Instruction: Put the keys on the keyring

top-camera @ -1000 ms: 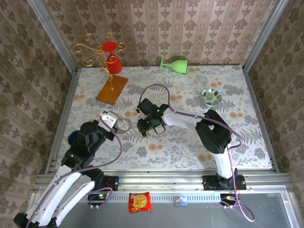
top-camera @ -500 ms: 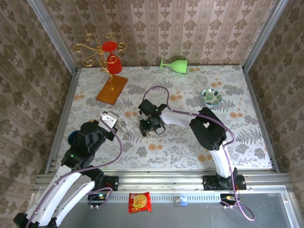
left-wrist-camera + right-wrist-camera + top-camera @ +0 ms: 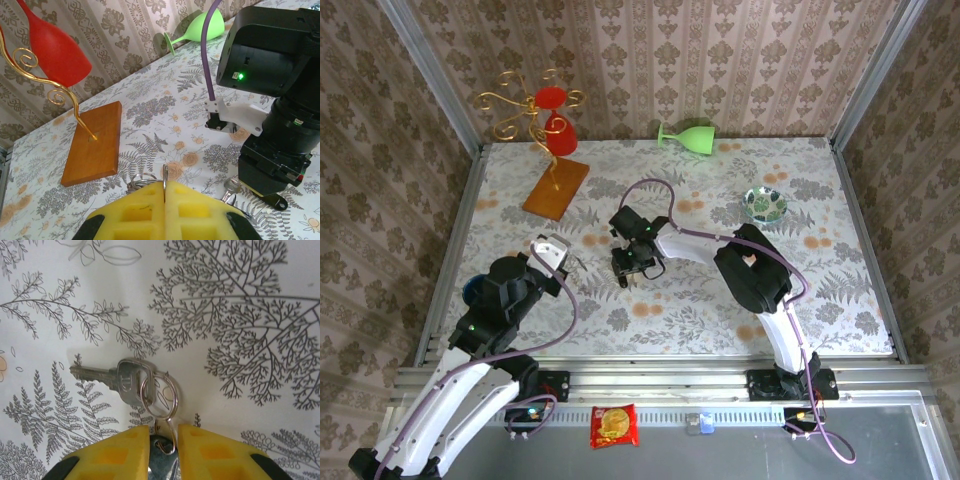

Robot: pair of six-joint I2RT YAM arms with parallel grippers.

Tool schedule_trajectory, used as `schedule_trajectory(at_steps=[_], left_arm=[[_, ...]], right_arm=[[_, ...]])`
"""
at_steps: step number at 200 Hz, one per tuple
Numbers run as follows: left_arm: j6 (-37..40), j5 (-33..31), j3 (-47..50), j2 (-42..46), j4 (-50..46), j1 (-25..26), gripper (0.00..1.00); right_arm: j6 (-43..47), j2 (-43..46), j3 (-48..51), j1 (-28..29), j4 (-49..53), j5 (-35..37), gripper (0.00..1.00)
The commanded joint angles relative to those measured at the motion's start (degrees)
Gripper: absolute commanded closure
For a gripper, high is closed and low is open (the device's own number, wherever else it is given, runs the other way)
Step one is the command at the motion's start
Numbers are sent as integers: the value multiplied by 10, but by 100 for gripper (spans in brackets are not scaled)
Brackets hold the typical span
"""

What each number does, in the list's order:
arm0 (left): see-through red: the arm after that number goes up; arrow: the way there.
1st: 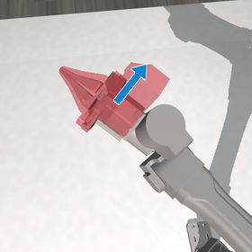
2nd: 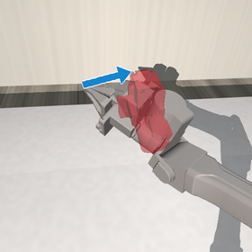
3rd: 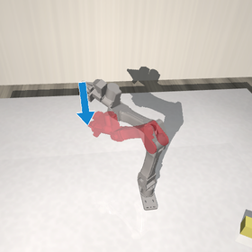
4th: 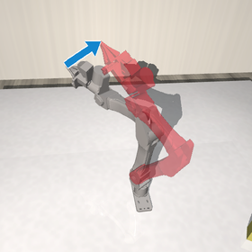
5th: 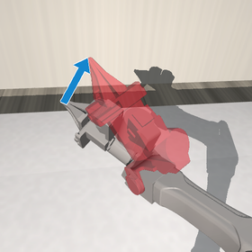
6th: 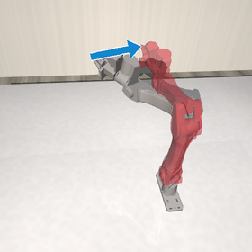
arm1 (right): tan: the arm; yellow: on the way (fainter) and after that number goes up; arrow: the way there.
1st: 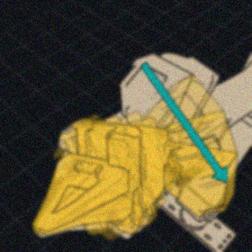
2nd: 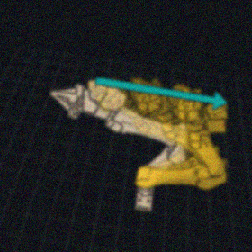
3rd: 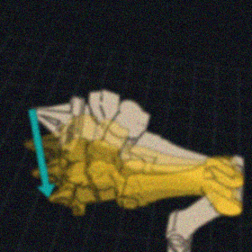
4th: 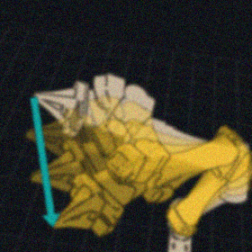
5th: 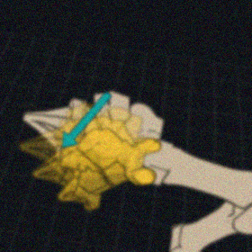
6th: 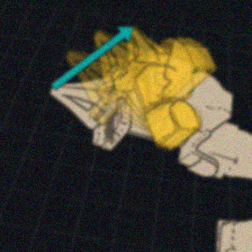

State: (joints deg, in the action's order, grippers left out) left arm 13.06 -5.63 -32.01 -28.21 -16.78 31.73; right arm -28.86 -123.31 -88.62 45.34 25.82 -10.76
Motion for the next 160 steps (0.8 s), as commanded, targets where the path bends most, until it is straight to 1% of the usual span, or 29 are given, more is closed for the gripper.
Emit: schedule_trajectory(at_steps=[1,45,68,115,140,160], left_arm=[[-10,7,-6,9,20,-4,100],[-9,10,-4,9,21,-4,100],[-8,11,-4,9,19,-4,100],[-1,27,-2,4,26,-4,100],[10,55,0,-3,34,-4,100],[19,93,8,-8,58,-3,100]], right_arm=[[-7,-16,-16,-2,1,-4,81],[2,-7,-16,-2,2,0,94],[13,15,-10,-2,7,8,100],[64,96,37,-2,14,23,100],[91,149,89,0,19,27,100],[125,215,155,0,-10,36,100]])
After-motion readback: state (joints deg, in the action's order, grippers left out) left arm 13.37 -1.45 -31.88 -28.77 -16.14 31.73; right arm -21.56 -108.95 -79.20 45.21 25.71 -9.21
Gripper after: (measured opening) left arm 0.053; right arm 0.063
